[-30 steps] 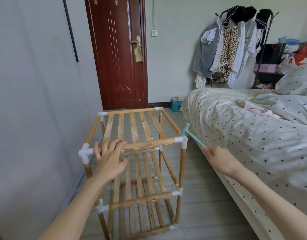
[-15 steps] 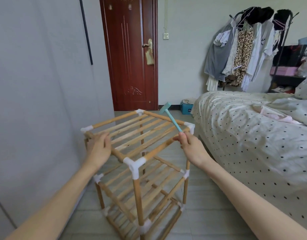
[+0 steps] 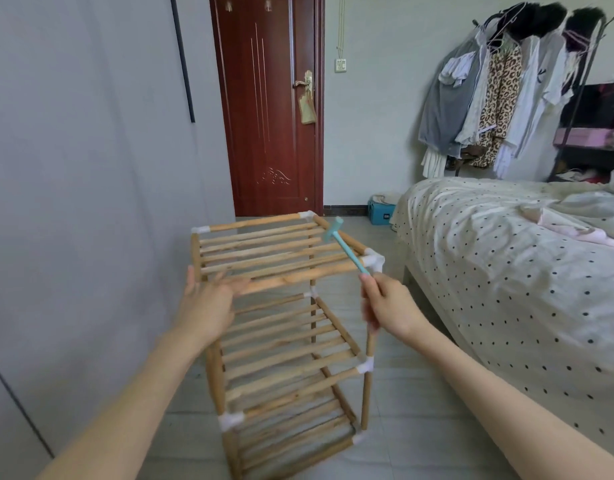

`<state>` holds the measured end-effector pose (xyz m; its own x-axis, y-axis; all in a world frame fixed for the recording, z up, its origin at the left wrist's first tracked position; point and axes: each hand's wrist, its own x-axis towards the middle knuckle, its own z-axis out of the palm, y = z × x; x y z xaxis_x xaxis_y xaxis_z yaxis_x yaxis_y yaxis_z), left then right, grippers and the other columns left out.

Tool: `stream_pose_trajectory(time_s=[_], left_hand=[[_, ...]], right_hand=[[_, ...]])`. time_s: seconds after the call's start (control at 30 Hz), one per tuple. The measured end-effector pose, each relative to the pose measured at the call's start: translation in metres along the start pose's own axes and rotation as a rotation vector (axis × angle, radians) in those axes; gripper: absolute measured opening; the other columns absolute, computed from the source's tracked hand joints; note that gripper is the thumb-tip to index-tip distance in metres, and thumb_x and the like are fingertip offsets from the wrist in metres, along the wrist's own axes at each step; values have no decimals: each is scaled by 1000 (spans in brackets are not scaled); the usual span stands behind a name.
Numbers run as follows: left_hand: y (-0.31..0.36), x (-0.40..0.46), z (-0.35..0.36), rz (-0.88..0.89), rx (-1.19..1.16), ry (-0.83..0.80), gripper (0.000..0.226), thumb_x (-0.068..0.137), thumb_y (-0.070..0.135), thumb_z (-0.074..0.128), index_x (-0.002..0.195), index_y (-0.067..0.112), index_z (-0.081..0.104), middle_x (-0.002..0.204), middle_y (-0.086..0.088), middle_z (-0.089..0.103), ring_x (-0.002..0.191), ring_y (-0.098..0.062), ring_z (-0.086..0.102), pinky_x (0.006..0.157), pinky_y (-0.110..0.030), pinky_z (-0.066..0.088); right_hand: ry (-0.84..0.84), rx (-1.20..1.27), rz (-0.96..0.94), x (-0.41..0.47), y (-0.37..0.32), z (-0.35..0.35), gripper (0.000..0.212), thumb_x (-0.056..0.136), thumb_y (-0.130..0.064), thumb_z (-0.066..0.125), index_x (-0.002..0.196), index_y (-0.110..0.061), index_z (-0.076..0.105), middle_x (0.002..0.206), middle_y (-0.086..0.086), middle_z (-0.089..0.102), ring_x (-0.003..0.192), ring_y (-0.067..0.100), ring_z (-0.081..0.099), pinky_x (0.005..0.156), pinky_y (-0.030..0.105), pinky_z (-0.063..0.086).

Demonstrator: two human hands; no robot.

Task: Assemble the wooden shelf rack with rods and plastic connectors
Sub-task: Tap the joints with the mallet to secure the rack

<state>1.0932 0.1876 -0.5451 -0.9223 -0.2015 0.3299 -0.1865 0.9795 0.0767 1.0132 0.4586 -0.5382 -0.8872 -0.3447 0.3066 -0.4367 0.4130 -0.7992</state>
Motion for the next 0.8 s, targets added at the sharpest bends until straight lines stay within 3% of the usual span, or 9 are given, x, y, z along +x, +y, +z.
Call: stream_pose_trajectory(time_s=[0.1,0.2,0.27,0.37,0.4,0.5,0.53,0.67,0.8], left_hand=[[-1,-11,18,-27,98,171,61,88,6,49,145,18,30,150,-2,34,139,-20,28,118,-38,4],[-6,-20,29,5,60,214,74,84,8,55,149,15,20,156,-4,19,143,-22,17,117,-34,-2],[-7,-19,29,13,71,205,78,83,9,56,149,18,18,157,-4,15,143,-22,14,116,-34,-6],[-3,-18,30,-16,68,183,79,82,11,56,149,22,16,157,-1,11,144,-20,10,116,-34,-8],[-2,-18,29,-22,64,188,79,82,11,56,149,23,16,157,-1,10,144,-20,10,115,-34,-9],[-3,-18,27,-21,66,173,78,82,13,56,149,24,17,157,1,11,143,-19,10,115,-34,-8],[-3,-18,26,-17,56,180,78,82,12,56,149,23,18,156,1,14,143,-18,11,115,-34,-8],[-1,-19,26,-15,29,199,77,79,9,58,147,22,24,154,1,20,142,-19,15,116,-34,-6],[-2,-20,26,-6,26,205,79,75,8,61,145,21,28,153,0,23,141,-20,18,117,-36,-4]], right_hand=[[70,-335,-26,-10,6,-31,41,100,-31,38,62,-18,48,59,-1,51,63,24,51,60,30,35],[9,-520,-46,-4,-10,-68,42,100,-33,37,64,-17,51,57,-2,48,59,22,50,56,30,35],[210,-501,-126,7,-25,-89,40,100,-34,35,71,-14,53,58,0,48,58,24,49,56,31,40],[634,-156,-182,-3,-25,-92,37,101,-31,31,69,-16,43,59,0,44,55,20,42,52,32,31],[578,-198,-110,-10,-14,-82,36,101,-29,30,71,-14,43,60,1,44,56,22,43,53,32,32],[2,-498,215,-29,25,-59,40,101,-33,30,69,-14,45,63,3,49,67,25,52,61,30,39],[21,-502,194,-25,27,-64,42,101,-34,31,65,-17,42,60,2,47,65,25,51,61,31,40],[564,-230,-51,-9,9,-86,40,100,-35,27,68,-16,41,58,3,45,55,25,45,52,32,35],[16,-501,148,-19,14,-62,41,101,-37,27,93,-9,56,73,6,57,74,29,61,64,31,45]])
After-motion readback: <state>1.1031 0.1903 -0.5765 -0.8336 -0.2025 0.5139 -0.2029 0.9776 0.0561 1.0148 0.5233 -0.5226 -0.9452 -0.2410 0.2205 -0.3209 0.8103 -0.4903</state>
